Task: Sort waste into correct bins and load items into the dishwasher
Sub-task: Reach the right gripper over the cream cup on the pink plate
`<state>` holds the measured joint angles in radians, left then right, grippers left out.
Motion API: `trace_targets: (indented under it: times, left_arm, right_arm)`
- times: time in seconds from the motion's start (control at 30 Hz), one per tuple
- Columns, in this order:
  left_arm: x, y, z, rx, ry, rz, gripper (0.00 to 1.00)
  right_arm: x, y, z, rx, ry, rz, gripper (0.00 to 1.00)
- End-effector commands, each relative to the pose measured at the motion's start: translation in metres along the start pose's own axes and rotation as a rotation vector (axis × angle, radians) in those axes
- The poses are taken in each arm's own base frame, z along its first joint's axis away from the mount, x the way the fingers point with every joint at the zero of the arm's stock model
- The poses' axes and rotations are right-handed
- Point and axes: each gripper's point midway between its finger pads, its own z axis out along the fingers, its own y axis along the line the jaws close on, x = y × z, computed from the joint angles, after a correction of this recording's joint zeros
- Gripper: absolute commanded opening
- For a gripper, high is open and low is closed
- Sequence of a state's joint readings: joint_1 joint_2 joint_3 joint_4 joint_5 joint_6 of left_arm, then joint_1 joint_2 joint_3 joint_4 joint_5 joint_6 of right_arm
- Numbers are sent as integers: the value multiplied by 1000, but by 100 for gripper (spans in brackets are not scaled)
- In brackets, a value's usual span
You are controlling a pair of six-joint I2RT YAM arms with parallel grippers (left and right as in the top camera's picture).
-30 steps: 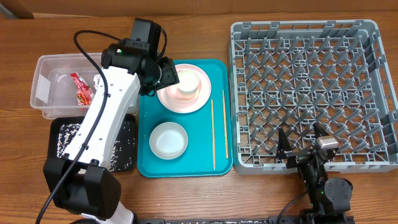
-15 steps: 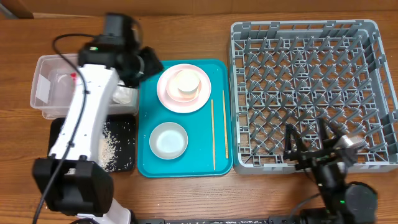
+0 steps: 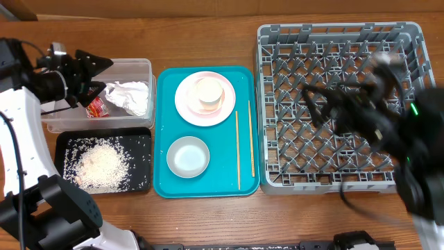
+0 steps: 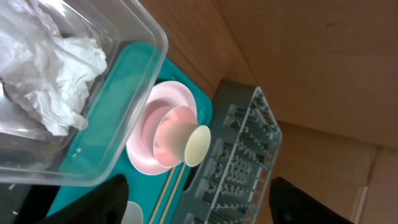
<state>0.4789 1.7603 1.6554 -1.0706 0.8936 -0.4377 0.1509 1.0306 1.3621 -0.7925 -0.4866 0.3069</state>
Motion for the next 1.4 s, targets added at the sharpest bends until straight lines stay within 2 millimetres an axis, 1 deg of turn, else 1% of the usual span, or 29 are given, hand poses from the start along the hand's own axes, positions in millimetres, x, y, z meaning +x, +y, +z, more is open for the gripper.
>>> trace_targets:
  times: [0.0,0.03,0.07,0.1,0.13,0.17,0.2,0.23,0.27,0.3,0.37,0.4,0.43,0.5,0.57,0.63,0.67,0.7,0.83,0.9,1.0,1.07,1.13,1.2,1.23,1.3,1.37]
  left_arm:
    - [14,-23,-9,88,26,97,78]
    - [14,-23,-9,88,26,114,80]
    - [15,-23,-8,88,27,130,84]
    - [16,-24,-7,88,30,144,96]
    - [16,-23,-7,82,29,147,100]
    - [15,-21,-5,63,25,149,100]
    - [14,-18,-5,46,19,149,100]
    - [12,-13,-4,15,7,150,100]
    - [9,-8,-5,-18,-7,150,100]
    - [3,3,-5,-84,-34,150,100]
    - [-4,19,-8,-180,-73,150,100]
    - [-9,29,-10,-240,-97,149,100]
    - [-14,39,-13,-302,-122,148,100]
    - [-23,57,-22,-424,-172,147,100]
    - [-32,74,-33,-541,-219,146,100]
    - [-37,85,-42,-624,-253,144,100]
    - [-39,90,-46,-657,-266,144,100]
    - [-41,93,-49,-683,-276,143,100]
    - [-43,96,-53,-712,-289,143,100]
    - [-43,96,-53,-712,-289,143,100]
    - [-43,96,-53,-712,-289,143,100]
    - [-43,96,-53,-712,-288,143,100]
    - [-43,96,-53,-712,-289,143,100]
    - [-43,96,-53,-712,-289,143,100]
    - [-43,96,-53,-712,-288,143,100]
    - [-43,96,-53,-712,-288,143,100]
    - [-43,96,-53,-712,-289,143,100]
  right_arm:
    - [11,34,40,-211,142,6,100]
    - [17,43,52,-277,187,15,100]
    - [25,51,62,-344,233,23,100]
    - [32,57,72,-396,273,28,100]
    - [40,58,88,-409,307,31,100]
    - [50,53,106,-368,327,18,99]
    - [58,48,120,-319,340,7,100]
    - [71,43,137,-257,356,-25,100]
    - [81,42,150,-221,371,-51,100]
    - [96,47,166,-206,389,-110,100]
    - [109,58,179,-225,395,-184,100]
    - [114,67,186,-253,389,-229,100]
    - [116,75,191,-281,375,-267,100]
    - [117,83,196,-311,358,-297,100]
    - [115,85,198,-316,349,-300,100]
    - [114,83,199,-306,340,-315,98]
    - [112,78,201,-272,330,-321,84]
    - [111,73,203,-235,321,-325,81]
    - [112,47,207,-61,317,-323,81]
    - [111,40,207,-12,315,-327,83]
    - [102,41,214,9,298,-308,83]
    - [95,43,224,17,283,-312,77]
    - [93,41,237,47,263,-330,72]
    - [100,42,251,43,266,-379,71]
    - [110,42,259,35,281,-408,70]
    - [124,42,270,30,304,-438,64]
    - [138,36,284,73,310,-457,59]
